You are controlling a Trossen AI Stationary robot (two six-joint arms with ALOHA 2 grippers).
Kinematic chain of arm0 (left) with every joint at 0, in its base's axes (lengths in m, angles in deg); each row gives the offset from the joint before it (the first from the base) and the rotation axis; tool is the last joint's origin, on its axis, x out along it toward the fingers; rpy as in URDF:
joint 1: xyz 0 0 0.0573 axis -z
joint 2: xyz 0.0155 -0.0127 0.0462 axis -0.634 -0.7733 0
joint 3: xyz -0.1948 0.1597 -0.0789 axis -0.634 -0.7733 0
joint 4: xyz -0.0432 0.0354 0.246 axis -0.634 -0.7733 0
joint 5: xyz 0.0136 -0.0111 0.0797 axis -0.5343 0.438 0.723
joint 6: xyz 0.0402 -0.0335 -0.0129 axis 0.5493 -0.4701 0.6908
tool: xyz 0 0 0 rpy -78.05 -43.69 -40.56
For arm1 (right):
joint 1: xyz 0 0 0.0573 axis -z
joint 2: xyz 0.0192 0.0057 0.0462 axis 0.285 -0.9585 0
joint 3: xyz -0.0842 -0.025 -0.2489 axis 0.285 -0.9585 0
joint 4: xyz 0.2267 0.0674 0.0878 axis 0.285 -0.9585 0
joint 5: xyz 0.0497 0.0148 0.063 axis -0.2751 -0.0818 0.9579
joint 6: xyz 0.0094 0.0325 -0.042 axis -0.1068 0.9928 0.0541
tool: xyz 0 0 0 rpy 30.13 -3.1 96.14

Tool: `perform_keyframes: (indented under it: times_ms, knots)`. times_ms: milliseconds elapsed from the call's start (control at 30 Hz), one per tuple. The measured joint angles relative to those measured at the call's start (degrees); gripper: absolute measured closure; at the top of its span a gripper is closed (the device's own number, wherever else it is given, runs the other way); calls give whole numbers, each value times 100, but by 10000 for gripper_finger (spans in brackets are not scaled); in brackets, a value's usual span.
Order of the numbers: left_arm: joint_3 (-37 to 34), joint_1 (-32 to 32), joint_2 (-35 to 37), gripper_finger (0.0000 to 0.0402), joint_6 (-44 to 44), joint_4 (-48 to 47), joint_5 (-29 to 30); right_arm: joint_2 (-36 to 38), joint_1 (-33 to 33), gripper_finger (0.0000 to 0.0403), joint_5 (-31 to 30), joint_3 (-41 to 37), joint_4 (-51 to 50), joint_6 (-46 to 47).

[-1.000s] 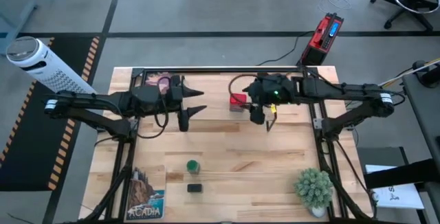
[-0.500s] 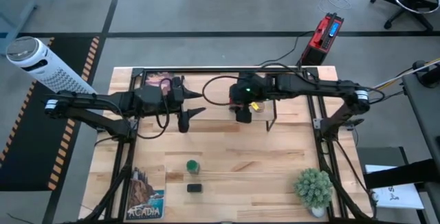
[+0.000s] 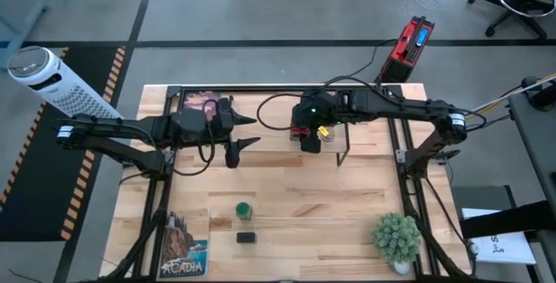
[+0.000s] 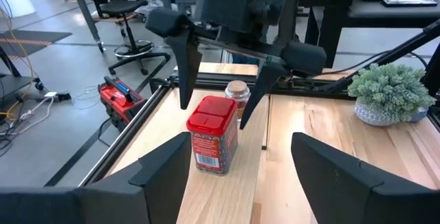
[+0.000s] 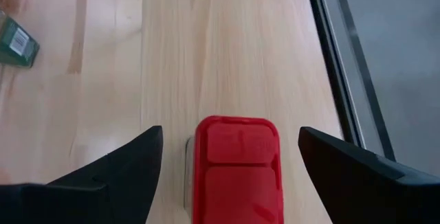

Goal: Shelf spices
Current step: Remove the red seasoning can from the shelf

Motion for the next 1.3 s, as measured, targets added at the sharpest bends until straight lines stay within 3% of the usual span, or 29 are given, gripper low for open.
perform_keyframes:
  times_ms: [867,1300]
  knots:
    - [0,-2,-11,148,24,-136,0,-353,289,90,448,-55,-241,116]
    - [0,-2,-11,152,24,-145,-2,-621,311,153,445,-98,-422,212]
